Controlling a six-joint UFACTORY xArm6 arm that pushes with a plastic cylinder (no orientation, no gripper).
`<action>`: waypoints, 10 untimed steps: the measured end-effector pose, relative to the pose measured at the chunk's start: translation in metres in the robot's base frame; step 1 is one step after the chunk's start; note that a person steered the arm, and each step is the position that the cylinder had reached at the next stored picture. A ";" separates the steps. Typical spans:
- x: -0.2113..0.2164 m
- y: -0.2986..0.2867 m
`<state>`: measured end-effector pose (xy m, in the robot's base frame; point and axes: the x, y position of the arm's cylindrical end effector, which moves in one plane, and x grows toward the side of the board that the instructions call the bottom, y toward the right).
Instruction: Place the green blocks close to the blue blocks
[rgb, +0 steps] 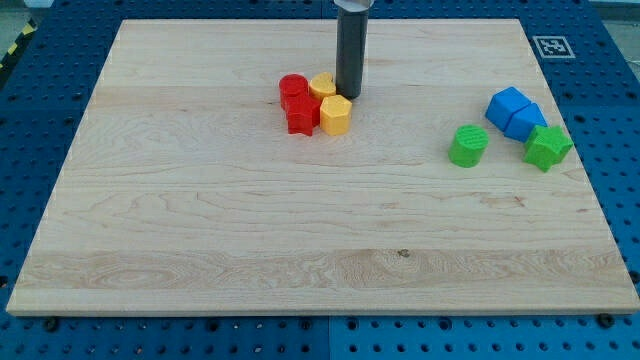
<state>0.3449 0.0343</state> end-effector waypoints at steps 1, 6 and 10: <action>0.000 0.001; -0.060 0.161; 0.095 0.057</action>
<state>0.4401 0.0911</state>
